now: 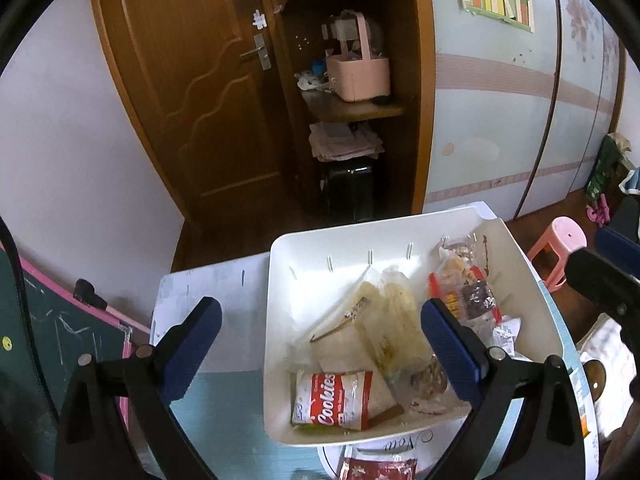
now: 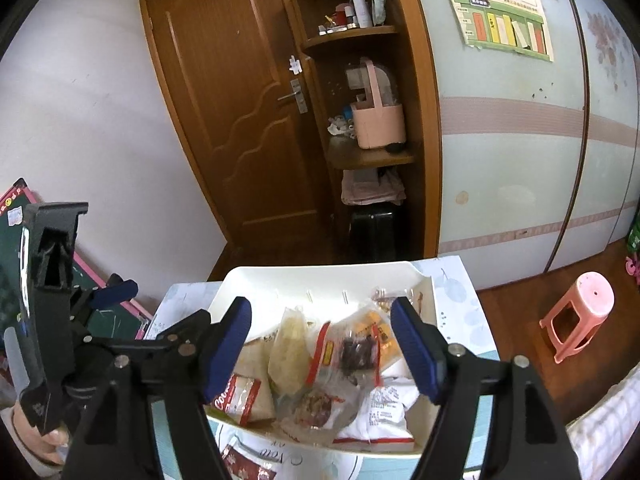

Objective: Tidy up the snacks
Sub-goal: 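Withdraw both tools from the bin back toward the table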

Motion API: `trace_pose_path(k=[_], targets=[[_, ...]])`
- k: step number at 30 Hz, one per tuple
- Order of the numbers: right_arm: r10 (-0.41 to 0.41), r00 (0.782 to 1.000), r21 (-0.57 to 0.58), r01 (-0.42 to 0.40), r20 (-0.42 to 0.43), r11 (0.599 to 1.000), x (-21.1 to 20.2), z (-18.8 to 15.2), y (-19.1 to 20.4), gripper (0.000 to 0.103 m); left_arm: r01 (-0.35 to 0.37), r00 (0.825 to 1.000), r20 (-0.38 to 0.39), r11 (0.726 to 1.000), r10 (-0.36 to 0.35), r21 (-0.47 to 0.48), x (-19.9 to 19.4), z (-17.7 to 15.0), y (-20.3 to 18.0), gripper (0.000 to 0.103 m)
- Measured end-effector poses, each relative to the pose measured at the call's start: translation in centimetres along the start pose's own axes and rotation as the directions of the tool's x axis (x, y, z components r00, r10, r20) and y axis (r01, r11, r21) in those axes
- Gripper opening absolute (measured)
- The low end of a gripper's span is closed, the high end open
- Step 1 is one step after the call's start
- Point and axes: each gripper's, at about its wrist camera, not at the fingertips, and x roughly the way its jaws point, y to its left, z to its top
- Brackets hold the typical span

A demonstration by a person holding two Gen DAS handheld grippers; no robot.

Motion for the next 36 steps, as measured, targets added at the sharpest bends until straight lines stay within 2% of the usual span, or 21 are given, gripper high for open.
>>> trace_pose_path(k=[8,21,29,36], targets=[[-0.018,1.000,-0.056,0.018,-0.004,0.998,-2.7,-1.2,1.2,0.073,-0.002,1.000,0.007,1.000,0.002,-0.006,-2.8,-1.0,0.9,0.099],[-0.059,0.998,-0.137,0.062,0.023,0.989,-10.4,-4.5,2.0,0.073,0.018,0.998,0.053,1.000,-0.019,0.008,-10.1,-4.5,1.7,0.100],[-0.133,0.991,-0.212,0.134,0.017,0.968,-14.2,-8.1,0.0,0.073,0.090,0.995,0.035,0.995,-0.091,0.031,-12.9,-8.2,0.5,0.100],[-0.201,0.979,-0.216,0.192,-0.021,0.957,-14.6,-11.1,-3.1,0.073,0.186,0.982,-0.021,0.982,-0.185,0.037,-12.9,-11.8,-2.4,0.100]])
